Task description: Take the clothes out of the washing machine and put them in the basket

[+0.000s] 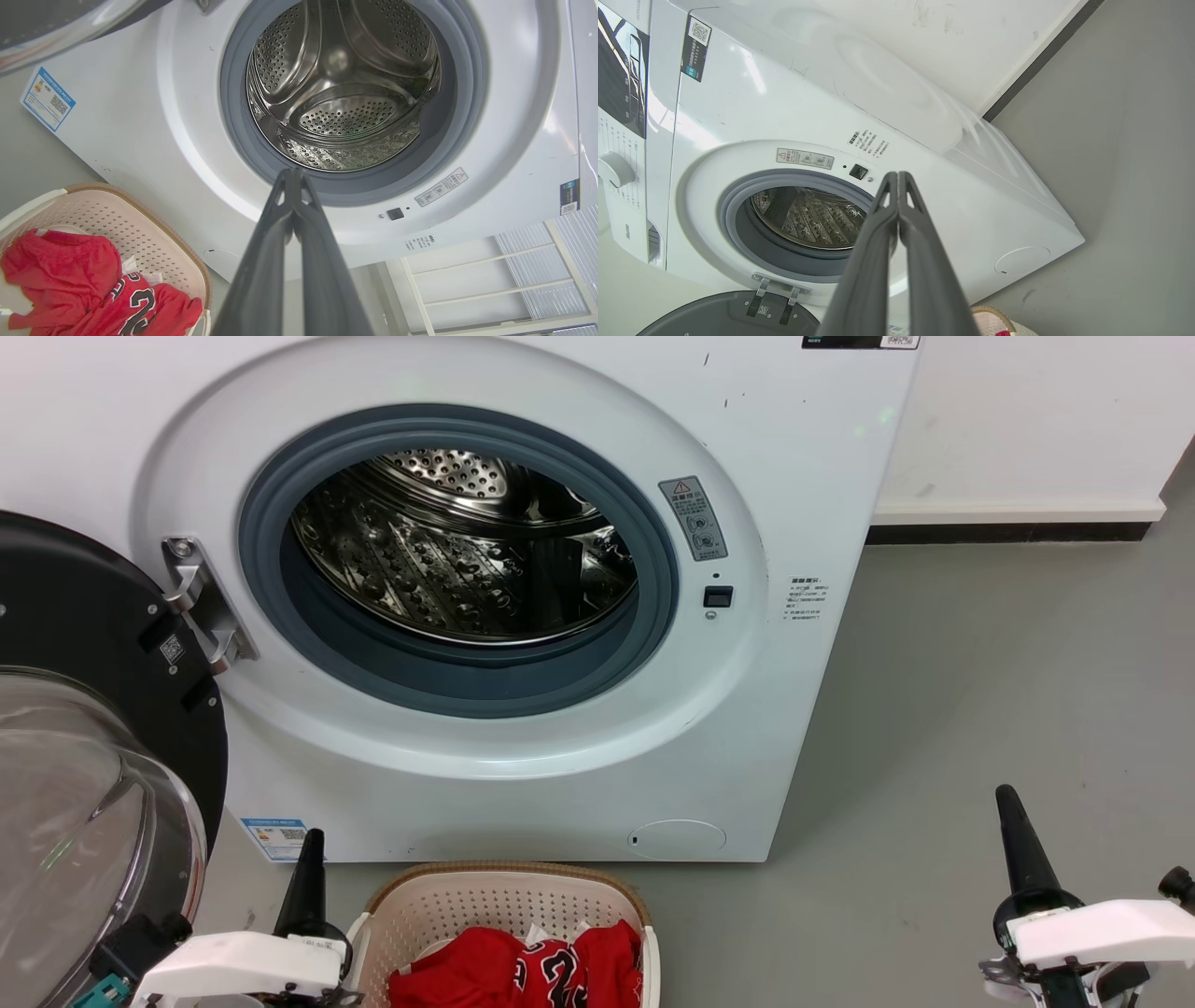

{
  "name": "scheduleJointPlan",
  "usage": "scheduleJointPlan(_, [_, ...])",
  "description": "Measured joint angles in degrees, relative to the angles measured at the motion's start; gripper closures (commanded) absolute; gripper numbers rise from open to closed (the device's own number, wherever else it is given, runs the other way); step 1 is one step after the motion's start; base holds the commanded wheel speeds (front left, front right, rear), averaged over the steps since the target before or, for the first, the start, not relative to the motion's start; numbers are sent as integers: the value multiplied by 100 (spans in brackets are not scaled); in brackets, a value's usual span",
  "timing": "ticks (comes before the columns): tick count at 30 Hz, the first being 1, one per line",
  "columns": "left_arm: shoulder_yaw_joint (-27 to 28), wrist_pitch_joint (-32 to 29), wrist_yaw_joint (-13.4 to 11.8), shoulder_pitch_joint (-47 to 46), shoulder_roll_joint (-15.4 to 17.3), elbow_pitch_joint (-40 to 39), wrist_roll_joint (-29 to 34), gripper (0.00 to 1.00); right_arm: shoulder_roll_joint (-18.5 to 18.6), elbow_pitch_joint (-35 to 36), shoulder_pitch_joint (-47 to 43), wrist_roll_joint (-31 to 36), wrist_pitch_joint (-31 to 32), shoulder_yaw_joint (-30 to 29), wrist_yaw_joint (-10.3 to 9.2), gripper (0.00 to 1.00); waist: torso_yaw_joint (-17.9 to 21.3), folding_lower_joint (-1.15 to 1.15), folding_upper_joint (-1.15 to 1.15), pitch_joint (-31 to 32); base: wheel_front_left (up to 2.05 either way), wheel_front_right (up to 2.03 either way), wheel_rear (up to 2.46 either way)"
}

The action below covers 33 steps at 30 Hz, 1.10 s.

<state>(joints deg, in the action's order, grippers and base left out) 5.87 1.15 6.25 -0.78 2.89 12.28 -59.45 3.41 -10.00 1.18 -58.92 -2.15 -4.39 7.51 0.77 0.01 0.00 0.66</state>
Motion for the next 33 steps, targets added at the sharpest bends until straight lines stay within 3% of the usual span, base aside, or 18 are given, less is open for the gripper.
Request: scheduleJointPlan(33, [31, -453, 64, -305, 0, 98, -1893, 100, 3, -231, 246, -1975, 456, -67, -1, 100, -40, -1, 0, -43, 0, 0, 0])
